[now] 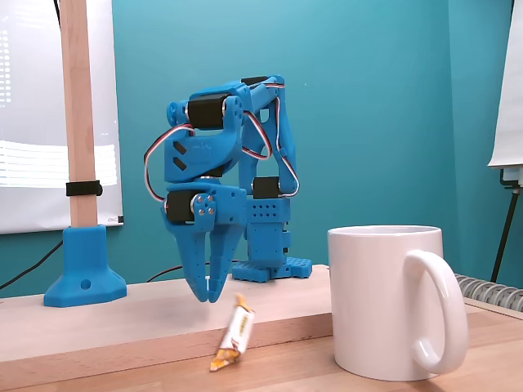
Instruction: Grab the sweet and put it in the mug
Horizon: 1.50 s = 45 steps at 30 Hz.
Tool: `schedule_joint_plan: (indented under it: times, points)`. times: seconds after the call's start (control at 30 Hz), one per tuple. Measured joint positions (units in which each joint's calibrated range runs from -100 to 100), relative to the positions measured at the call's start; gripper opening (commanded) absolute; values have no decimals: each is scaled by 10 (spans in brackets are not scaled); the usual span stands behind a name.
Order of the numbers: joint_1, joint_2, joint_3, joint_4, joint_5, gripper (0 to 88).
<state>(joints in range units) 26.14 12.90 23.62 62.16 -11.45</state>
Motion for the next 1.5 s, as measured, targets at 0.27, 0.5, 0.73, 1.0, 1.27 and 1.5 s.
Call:
schedule_joint_plan:
  times: [0.27,0.5,0.73,1.0,1.27,1.5]
  points:
    - [-18,0,-23,0,0,30]
    - [-18,0,-7,0,10,111]
    - [-18,3,-4,0,44,171]
    - [-32,5,-23,-40,32,171]
    - [-99,23,-23,-81,32,171]
    - [-122,27,-23,-70,31,171]
